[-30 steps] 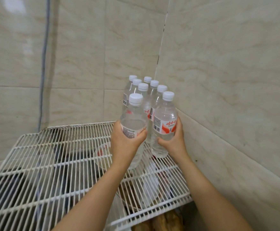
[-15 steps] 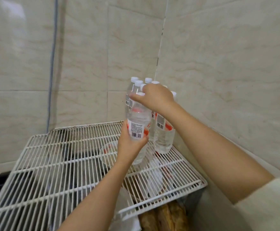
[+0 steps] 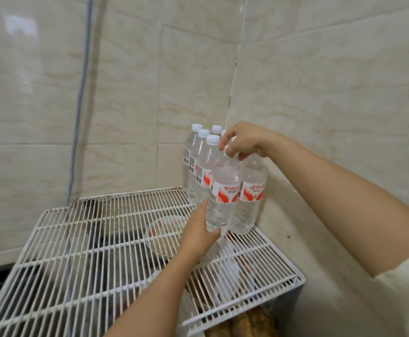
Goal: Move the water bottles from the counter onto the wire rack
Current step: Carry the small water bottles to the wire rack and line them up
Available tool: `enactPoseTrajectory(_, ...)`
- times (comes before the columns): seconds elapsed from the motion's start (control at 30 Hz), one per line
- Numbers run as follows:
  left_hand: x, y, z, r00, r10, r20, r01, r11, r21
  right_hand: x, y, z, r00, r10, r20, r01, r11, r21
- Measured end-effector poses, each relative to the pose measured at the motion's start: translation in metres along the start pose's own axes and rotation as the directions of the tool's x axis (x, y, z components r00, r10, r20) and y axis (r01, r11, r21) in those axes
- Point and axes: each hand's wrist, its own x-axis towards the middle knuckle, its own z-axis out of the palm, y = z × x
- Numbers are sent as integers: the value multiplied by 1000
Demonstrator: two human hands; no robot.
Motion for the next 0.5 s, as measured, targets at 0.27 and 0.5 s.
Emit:
enactPoseTrajectory(0.27,9,-10,8,999,-28,-23,30,997,69,9,9,9,994,-98,-49,97,995,-26)
enactPoseTrajectory(0.5,5,-7,3,999,-40,-6,40,999,16,3,12,12,989,-129,-66,127,992,-27)
